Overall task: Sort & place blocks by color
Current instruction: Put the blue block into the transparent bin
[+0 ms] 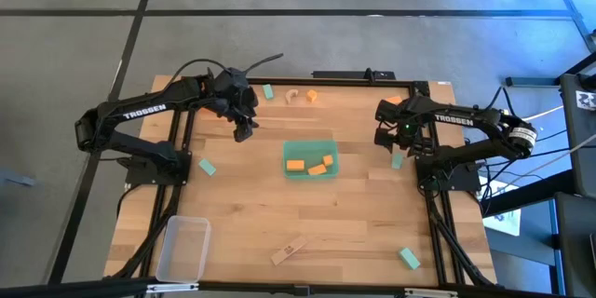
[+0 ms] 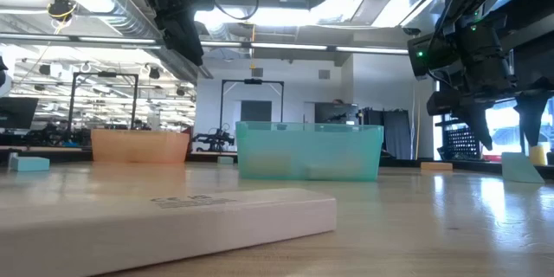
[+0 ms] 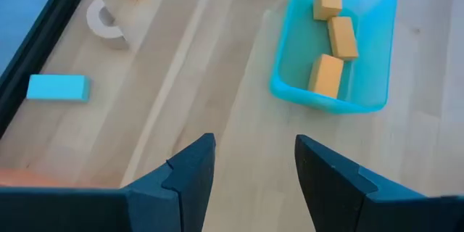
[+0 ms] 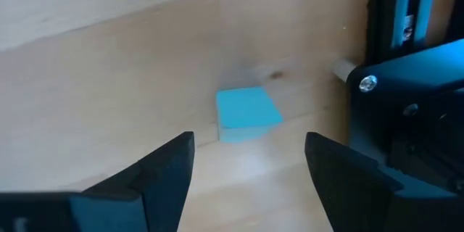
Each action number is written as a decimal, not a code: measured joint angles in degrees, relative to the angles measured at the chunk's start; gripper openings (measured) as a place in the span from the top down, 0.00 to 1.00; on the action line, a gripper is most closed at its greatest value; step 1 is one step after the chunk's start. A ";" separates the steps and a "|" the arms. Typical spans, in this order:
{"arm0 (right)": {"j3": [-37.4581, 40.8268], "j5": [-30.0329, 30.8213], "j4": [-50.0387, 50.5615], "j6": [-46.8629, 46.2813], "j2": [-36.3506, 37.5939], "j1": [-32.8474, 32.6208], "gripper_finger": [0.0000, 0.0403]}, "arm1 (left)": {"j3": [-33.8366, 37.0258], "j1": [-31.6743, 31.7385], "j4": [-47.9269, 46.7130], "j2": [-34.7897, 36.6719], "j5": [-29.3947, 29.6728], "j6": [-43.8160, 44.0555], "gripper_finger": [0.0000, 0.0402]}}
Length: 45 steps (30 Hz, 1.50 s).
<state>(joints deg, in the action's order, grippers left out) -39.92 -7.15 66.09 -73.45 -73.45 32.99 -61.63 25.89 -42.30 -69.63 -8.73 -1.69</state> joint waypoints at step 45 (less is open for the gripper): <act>9.93 0.00 -18.41 5.32 -0.61 -4.36 0.68 | 0.00 0.00 -0.10 0.00 0.31 -2.03 0.55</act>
<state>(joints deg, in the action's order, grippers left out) -29.99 -7.16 47.68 -68.12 -74.06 28.64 -61.63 25.89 -42.41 -69.63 -8.43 -3.73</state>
